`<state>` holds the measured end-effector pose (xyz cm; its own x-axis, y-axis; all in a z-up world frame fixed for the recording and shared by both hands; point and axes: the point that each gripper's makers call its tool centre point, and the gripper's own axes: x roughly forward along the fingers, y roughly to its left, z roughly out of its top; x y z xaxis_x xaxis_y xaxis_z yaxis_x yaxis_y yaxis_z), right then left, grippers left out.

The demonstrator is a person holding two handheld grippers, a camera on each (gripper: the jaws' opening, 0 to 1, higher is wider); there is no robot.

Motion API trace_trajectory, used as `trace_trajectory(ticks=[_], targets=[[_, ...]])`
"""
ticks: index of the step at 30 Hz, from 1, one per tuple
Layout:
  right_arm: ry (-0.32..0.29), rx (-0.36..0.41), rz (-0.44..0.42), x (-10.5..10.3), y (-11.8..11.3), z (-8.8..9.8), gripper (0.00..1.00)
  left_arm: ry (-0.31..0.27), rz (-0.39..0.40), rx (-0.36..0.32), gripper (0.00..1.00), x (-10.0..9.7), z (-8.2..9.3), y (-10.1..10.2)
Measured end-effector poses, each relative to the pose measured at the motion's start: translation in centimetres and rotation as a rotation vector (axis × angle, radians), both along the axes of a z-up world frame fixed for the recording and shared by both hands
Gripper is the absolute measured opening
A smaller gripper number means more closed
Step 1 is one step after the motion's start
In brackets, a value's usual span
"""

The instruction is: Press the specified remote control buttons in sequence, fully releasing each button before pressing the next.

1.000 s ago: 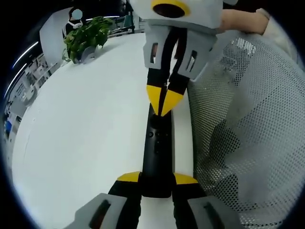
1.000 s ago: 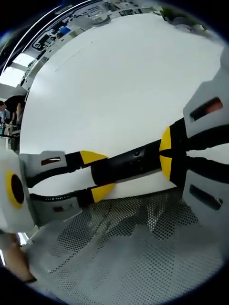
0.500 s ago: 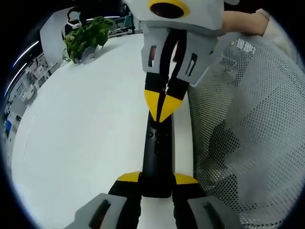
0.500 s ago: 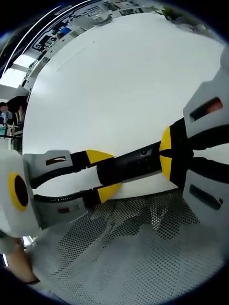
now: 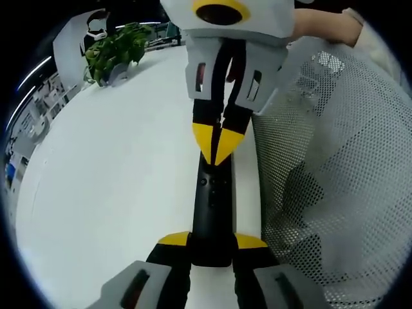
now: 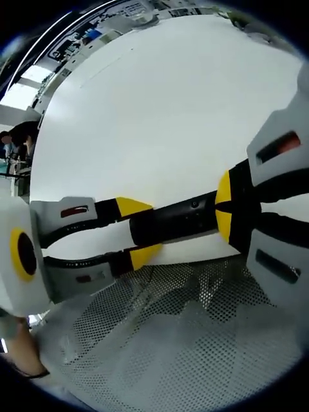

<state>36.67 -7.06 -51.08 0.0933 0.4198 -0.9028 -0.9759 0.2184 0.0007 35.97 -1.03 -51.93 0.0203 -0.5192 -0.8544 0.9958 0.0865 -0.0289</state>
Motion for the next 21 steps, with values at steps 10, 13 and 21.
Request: trace_trajectory(ticks=[10, 13, 21], targets=[[0.016, 0.031, -0.056, 0.01, 0.09, -0.01, 0.0, -0.004, 0.0, -0.007, 0.24, -0.04, 0.02, 0.0], [0.007, 0.027, -0.037, -0.07, 0.17, 0.01, 0.0, 0.003, 0.007, -0.011, 0.24, -0.06, 0.03, 0.01], [-0.008, 0.03, 0.015, 0.01, 0.72, -0.41, 0.0, 0.005, 0.006, -0.013, 0.24, -0.04, 0.05, 0.02]])
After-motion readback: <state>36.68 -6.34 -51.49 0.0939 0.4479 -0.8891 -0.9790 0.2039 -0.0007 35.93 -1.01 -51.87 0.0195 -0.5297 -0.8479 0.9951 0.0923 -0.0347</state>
